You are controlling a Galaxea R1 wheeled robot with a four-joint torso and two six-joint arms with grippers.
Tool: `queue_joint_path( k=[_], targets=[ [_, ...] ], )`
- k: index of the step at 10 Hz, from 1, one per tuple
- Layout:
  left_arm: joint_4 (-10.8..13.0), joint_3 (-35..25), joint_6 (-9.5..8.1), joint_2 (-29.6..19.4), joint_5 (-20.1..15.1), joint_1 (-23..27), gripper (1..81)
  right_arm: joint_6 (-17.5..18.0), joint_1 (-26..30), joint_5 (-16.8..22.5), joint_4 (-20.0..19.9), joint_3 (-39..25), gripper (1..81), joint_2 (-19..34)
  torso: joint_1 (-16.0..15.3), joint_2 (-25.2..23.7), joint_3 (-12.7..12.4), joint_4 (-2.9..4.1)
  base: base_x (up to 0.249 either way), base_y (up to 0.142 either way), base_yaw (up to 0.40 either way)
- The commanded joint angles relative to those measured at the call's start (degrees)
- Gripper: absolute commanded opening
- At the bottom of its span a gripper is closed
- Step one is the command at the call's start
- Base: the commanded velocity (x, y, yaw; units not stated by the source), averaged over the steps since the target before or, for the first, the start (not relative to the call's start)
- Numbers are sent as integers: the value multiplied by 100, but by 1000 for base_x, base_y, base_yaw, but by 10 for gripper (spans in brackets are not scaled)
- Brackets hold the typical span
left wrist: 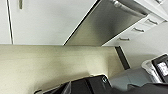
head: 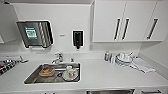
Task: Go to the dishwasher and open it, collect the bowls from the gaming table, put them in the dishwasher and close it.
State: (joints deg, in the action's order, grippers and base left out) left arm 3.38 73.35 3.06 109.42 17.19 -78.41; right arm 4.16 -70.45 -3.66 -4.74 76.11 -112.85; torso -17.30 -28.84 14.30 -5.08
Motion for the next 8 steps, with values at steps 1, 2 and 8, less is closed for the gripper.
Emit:
queue_joint_path(
  k=[1,2,8],
  targets=[
    [294,-988,28,-798,-163,673,811,278,588,199,-97,-159,811,383,-351,-547,494,0,0,0,0],
    [452,-1120,28,-799,-242,673,811,479,702,207,-97,-132,811,383,-470,-737,555,0,0,0,0],
    [875,-1358,28,-834,-409,673,811,1719,1397,190,-88,-422,811,506,-1187,-1876,999,0,0,0,0]
  ],
)
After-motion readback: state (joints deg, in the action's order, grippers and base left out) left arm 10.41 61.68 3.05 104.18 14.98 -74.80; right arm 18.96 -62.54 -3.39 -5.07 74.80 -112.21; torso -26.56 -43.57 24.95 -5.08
